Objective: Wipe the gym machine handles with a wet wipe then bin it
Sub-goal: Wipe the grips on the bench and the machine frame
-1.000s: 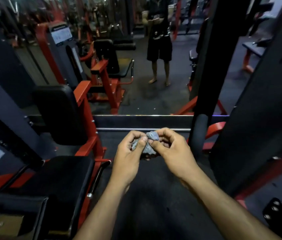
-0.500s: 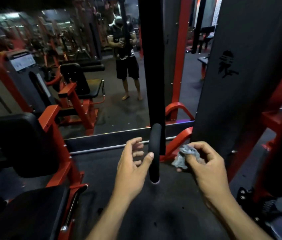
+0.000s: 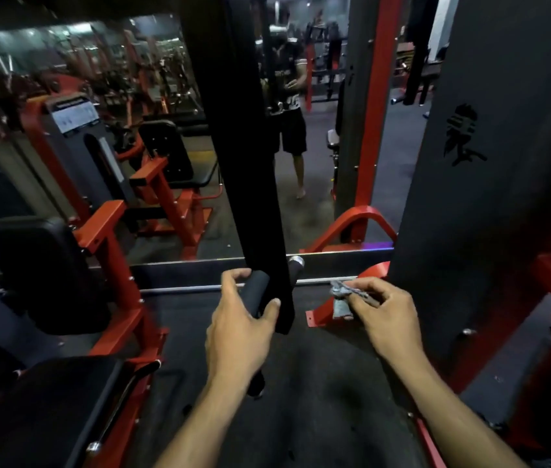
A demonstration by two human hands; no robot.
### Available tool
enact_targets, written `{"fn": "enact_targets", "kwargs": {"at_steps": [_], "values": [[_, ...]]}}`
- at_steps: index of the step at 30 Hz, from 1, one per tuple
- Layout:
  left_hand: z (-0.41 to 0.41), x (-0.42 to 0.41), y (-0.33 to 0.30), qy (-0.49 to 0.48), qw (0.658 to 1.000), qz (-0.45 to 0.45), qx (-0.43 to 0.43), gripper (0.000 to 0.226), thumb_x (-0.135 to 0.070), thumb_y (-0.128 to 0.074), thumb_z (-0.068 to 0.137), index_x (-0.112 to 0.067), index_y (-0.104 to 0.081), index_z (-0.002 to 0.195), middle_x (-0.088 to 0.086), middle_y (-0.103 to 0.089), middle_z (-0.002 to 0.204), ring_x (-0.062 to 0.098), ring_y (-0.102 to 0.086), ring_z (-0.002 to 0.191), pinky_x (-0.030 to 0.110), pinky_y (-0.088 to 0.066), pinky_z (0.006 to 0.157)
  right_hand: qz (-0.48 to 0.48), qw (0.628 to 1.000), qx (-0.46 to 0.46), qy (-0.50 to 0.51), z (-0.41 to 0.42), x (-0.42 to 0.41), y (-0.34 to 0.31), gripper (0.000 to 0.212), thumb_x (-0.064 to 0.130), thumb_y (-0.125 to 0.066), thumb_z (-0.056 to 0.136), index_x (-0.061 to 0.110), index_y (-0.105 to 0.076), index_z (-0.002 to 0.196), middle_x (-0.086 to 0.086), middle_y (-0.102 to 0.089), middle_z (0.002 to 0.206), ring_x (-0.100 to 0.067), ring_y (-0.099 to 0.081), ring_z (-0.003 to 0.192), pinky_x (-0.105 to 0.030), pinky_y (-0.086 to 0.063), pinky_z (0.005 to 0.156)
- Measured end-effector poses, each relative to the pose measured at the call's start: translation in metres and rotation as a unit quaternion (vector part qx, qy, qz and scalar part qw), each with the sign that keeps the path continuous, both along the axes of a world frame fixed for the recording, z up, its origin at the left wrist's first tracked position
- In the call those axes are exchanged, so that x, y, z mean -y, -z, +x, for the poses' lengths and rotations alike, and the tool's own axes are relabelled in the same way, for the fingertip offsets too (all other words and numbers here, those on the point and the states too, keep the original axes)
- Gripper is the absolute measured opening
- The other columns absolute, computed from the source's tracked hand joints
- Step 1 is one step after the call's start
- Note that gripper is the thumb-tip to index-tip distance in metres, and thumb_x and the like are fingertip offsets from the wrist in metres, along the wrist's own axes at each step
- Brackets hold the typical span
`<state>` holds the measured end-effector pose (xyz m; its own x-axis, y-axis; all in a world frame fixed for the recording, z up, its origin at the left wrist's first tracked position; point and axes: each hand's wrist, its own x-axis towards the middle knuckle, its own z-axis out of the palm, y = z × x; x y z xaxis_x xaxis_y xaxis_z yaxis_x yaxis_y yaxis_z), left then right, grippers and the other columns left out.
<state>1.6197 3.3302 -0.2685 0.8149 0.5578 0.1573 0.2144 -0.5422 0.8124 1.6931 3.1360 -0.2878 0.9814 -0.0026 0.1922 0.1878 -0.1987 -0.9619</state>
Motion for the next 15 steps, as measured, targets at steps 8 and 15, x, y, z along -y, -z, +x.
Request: {"fn": "enact_targets", "kwargs": {"at_steps": [8,15], "values": [[0.013,0.004,0.004,-0.103,0.991,0.082,-0.004,0.033,-0.046,-0.076,0.084,-0.04,-0.058,0.11,-0.013,-0.071,0.093,0.021,-0.069,0.093,0.041,-0.057,0.077,-0.21,0.956,0.11,-0.17,0.088,-0.017,0.041,0.042,-0.006,-0.066,0.083,0.017,-0.073,0.116,0.01,-0.066,0.112,-0.002,-0.064,0.101,-0.01,-0.046,0.092],[0.013,0.005,0.003,-0.133,0.987,0.081,-0.04,0.033,-0.043,-0.076,0.083,-0.044,-0.057,0.11,-0.014,-0.07,0.088,0.016,-0.068,0.085,0.039,-0.056,0.071,-0.304,0.907,0.199,-0.214,0.137,-0.074,0.05,0.018,0.014,-0.067,0.09,0.017,-0.076,0.106,0.0,-0.063,0.103,-0.021,-0.063,0.097,-0.033,-0.051,0.084]]}}
